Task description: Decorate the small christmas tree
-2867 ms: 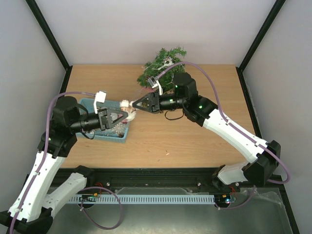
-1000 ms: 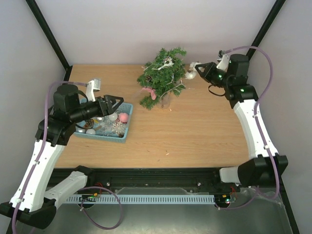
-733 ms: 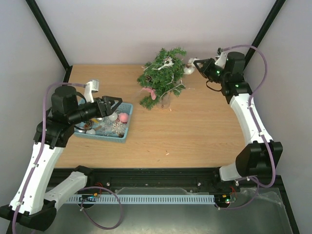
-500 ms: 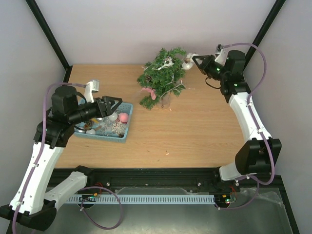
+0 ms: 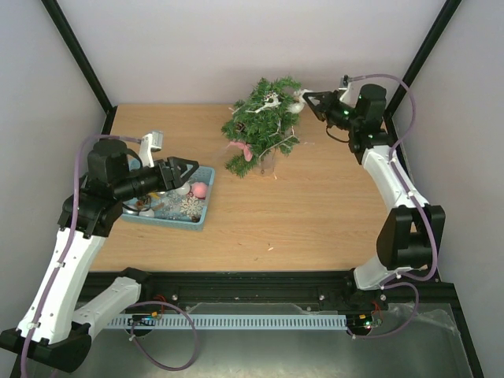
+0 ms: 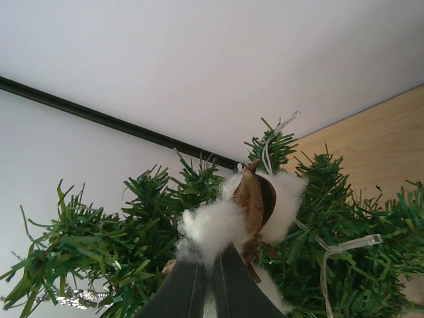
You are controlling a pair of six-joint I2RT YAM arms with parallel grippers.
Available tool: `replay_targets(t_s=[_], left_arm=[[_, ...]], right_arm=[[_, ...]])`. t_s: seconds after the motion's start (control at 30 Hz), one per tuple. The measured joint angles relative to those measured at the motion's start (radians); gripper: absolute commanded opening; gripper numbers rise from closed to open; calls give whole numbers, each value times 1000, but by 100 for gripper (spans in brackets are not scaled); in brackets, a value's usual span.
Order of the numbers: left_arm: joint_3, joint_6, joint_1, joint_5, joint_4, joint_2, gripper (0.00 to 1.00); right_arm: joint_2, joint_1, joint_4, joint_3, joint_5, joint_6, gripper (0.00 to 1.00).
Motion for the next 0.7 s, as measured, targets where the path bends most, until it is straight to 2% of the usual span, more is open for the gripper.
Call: replay_targets(t_s=[0.23, 0.7], left_arm=[[0, -3, 0, 3, 5, 8, 57], [-38, -8, 0, 15, 32, 19, 57]], right_arm=[[18, 8, 45, -3, -25, 33, 1], [18, 66, 21, -2, -25, -3, 1]])
